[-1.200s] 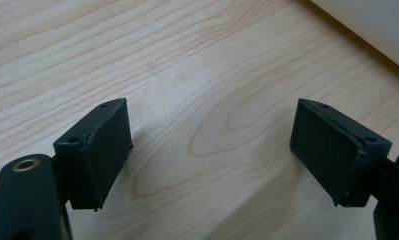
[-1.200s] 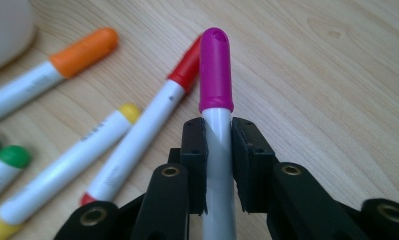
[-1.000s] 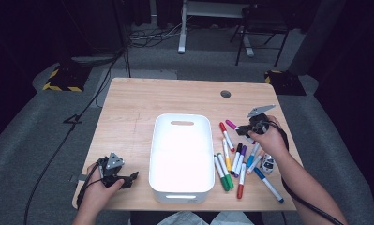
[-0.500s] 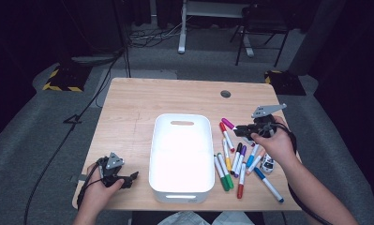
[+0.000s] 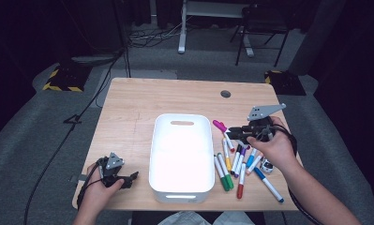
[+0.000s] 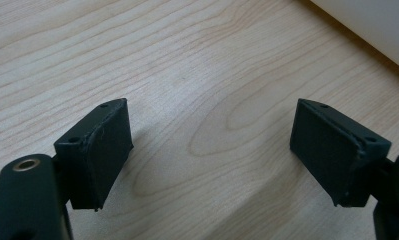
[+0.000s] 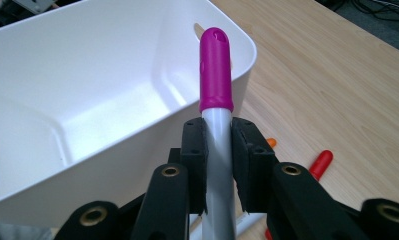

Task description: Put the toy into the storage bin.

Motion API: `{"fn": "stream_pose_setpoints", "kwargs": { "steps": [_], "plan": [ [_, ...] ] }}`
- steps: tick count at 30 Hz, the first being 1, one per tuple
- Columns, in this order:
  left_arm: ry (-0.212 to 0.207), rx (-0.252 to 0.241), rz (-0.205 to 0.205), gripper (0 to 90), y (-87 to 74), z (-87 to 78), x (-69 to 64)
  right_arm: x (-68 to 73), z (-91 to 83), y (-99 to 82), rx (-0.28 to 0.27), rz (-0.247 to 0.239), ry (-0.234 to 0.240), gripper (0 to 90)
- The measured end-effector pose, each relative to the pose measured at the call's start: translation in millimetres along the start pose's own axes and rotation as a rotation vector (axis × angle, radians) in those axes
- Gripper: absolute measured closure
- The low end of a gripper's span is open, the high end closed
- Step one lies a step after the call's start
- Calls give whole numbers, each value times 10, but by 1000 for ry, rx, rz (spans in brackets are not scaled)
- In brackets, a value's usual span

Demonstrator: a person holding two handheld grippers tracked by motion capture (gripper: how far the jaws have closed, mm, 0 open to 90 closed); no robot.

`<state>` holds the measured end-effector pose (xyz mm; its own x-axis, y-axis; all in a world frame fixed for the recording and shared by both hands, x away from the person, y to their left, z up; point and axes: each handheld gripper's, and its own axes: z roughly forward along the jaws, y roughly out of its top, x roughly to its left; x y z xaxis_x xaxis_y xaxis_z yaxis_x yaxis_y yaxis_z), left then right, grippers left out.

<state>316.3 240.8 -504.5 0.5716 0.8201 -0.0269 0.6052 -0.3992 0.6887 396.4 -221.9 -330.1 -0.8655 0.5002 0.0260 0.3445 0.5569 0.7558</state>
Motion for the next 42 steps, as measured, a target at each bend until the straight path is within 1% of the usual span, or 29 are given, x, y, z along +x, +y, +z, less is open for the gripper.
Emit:
{"fn": "stream_pose_setpoints", "kwargs": {
  "steps": [2, 5, 8, 10, 14, 15, 16, 18, 20, 21, 22, 23, 25, 26, 27, 32, 35, 38, 42],
  "plan": [
    [-3, -1, 1, 175, -1, 0, 3, 57, 9, 35, -2, -6, 13, 772],
    [-3, -1, 1, 175, -1, 0, 4, 180, 28, 104, 1, -36, 32, 772],
    [-4, 0, 1, 175, -1, 0, 4, 306, 59, 173, 1, -58, 61, 772],
    [-5, 2, -1, 174, 1, 0, 5, 395, 89, 217, 0, -63, 77, 772],
    [-2, -2, 1, 173, 1, 2, 4, 540, 157, 287, 9, -95, 110, 772],
    [-3, 0, 1, 173, 2, 1, 5, 540, 157, 287, 9, -95, 110, 772],
    [-3, 0, 1, 173, 2, 1, 5, 568, 174, 298, 12, -103, 117, 771],
    [0, 2, 0, 173, 4, 0, 5, 641, 225, 326, 19, -102, 142, 772],
    [-9, 2, -8, 173, 12, 12, 6, 682, 257, 351, 17, -109, 156, 772],
    [1, 1, -8, 172, 17, 14, 6, 701, 275, 364, 18, -117, 163, 771],
    [3, 2, -6, 170, 21, 17, 7, 728, 292, 378, 19, -112, 170, 772],
    [5, 1, -4, 169, 23, 20, 8, 748, 312, 393, 19, -122, 174, 772],
    [2, 2, -4, 166, 31, 28, 11, 795, 350, 424, 19, -127, 188, 772],
    [-7, 6, -6, 165, 34, 30, 13, 818, 371, 439, 19, -131, 192, 772],
    [5, 2, -4, 163, 38, 34, 15, 839, 392, 449, 21, -134, 196, 772],
    [7, 1, -3, 164, 51, 45, 23, 926, 511, 463, 33, -142, 220, 771],
    [-1, 3, -4, 164, 53, 47, 25, 960, 568, 459, 36, -153, 233, 772],
    [4, 2, -2, 164, 54, 46, 26, 973, 603, 456, 45, -159, 240, 772],
    [5, 2, -2, 164, 54, 46, 26, 976, 667, 404, 80, -167, 241, 771]
  ]
}}
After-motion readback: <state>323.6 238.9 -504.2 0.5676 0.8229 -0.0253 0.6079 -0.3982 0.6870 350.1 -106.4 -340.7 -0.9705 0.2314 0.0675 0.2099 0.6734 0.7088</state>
